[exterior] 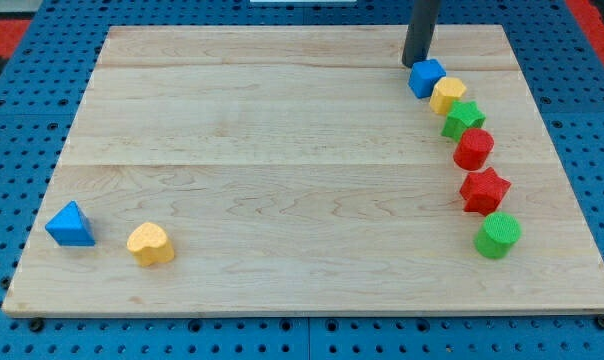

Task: Move the yellow heart top right to the blue cube

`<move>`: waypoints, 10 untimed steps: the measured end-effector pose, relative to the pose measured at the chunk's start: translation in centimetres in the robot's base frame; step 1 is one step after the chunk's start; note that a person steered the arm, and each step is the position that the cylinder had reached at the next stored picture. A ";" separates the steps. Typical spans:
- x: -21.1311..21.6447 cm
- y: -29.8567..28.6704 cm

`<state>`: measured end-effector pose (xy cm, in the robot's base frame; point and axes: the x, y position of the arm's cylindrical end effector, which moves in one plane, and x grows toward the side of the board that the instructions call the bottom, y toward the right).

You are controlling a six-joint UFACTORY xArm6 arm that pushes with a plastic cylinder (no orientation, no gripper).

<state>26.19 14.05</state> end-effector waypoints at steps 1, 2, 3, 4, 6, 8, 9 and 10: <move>-3.8 -4.9; -4.2 -13.8; -2.9 -22.3; 1.1 -27.1; 14.1 -31.1; 27.3 -19.5; 34.6 -23.3; 34.7 -30.4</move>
<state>60.90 -16.31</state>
